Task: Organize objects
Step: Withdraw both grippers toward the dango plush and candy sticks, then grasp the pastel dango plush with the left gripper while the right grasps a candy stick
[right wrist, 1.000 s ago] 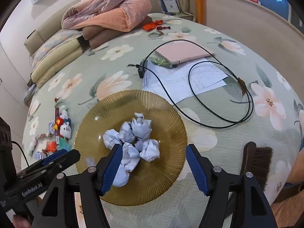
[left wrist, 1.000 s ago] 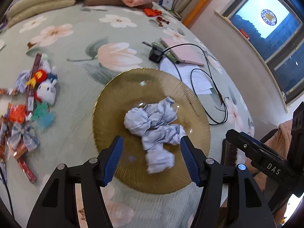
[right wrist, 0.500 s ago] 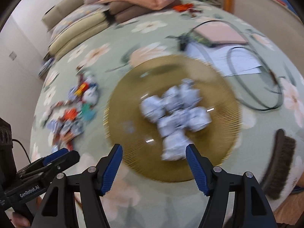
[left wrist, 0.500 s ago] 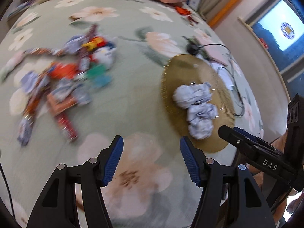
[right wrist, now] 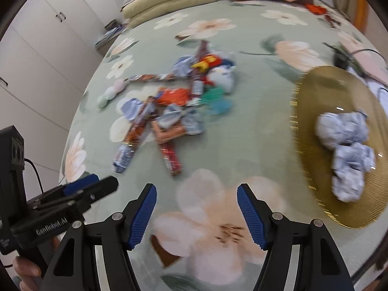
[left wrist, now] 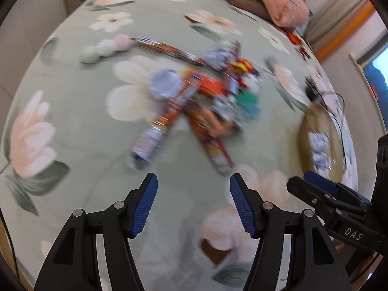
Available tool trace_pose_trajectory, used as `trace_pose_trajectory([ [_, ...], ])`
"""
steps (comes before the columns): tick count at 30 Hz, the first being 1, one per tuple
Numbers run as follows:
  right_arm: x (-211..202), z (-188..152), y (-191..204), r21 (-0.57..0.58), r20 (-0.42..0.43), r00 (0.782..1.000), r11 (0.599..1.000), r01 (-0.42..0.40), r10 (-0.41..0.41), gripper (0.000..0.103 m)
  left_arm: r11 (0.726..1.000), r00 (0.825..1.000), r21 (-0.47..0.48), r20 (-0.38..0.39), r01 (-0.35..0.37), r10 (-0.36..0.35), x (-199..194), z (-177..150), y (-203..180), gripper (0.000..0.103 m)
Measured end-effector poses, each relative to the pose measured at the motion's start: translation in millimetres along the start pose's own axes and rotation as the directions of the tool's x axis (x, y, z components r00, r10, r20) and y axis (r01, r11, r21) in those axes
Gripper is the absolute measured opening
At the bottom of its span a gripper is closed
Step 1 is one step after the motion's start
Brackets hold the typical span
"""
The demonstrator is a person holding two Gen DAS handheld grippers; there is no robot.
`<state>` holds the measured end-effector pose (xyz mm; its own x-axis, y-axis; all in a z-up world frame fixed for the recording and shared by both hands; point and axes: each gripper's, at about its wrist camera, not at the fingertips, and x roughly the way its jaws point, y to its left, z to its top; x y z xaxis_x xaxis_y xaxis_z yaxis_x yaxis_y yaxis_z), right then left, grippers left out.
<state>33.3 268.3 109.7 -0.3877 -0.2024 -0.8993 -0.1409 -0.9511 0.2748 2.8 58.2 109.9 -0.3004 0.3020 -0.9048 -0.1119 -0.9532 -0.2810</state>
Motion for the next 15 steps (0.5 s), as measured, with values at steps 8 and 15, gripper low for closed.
trace_pose_trajectory([
  [8, 38.6, 33.5, 51.8, -0.04, -0.027, 1.0, 0.999, -0.013, 0.012, 0.068, 0.99, 0.978, -0.011, 0.155, -0.143, 0.143, -13.9, 51.7, 67.6, 0.061],
  [15, 86.4, 55.6, 91.6, -0.025, -0.088, 0.993, 0.996, -0.082, 0.08, 0.068, 0.939, 0.937, 0.177, 0.246, -0.293, 0.246, 17.1, 142.0, 114.1, 0.066],
])
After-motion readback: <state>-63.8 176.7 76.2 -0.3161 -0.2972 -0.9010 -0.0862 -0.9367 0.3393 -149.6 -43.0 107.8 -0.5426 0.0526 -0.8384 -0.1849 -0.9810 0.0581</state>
